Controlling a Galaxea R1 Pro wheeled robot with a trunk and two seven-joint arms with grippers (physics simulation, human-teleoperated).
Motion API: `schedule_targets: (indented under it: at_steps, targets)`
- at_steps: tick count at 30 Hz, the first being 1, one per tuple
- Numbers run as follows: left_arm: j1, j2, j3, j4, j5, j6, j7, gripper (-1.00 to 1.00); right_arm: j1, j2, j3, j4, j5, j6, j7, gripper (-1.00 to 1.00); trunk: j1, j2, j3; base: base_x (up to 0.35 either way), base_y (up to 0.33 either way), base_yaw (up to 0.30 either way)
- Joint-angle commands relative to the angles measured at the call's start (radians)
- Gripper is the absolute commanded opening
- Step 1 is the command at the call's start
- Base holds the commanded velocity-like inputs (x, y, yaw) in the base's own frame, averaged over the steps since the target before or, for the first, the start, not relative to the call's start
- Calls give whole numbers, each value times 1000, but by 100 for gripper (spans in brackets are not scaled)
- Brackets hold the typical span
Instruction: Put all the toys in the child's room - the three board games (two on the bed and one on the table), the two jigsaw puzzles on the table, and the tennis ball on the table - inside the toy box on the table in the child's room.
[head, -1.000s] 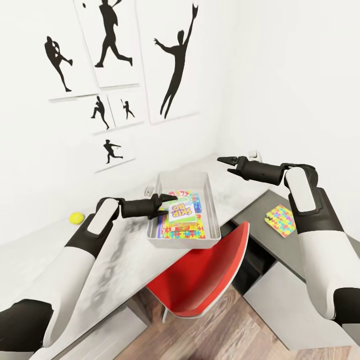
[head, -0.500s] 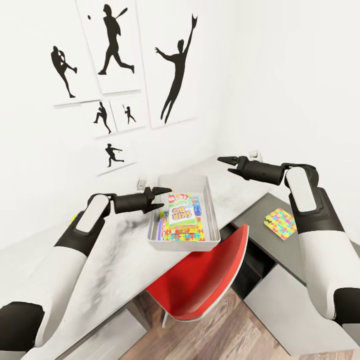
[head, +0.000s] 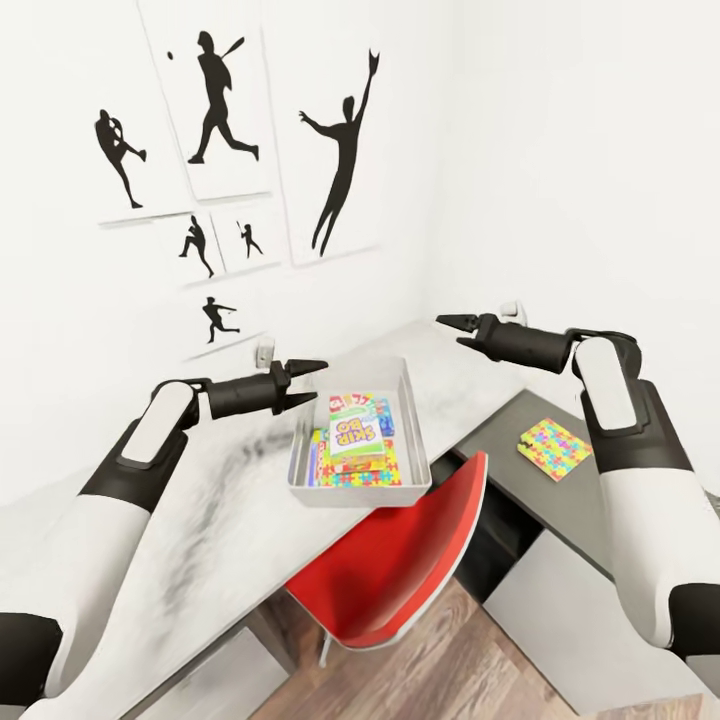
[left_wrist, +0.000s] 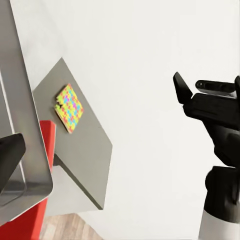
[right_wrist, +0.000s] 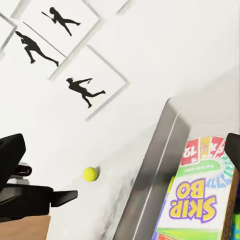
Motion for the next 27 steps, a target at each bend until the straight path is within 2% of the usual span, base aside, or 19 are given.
schedule_targets:
  at_steps: [1, 5, 10, 17, 27]
  targets:
    - [-1, 1, -2, 0, -8, 0, -10, 100, 1, 0, -2, -6, 11, 4, 10, 100, 1, -2, 0, 0, 0, -116]
    - [-1, 8, -3, -2, -4, 0, -10, 100, 10, 0, -3, -27, 11, 4, 10, 100, 1, -2, 6, 0, 0, -117]
    - [0, 28, -16, -3, -2, 0, -10, 100, 17, 1, -3, -45, 10, 4, 10, 100, 1, -2, 14, 0, 0, -118]
    - [9, 35, -21, -4, 1, 0, -15, 100, 24, 1, -3, -49, 9, 4, 10, 100, 1, -2, 26, 0, 0, -119]
    - [23, 38, -20, -30, 1, 0, -97, 100, 26, 3, -1, -50, 9, 4, 10, 100, 1, -2, 42, -1, 1, -119]
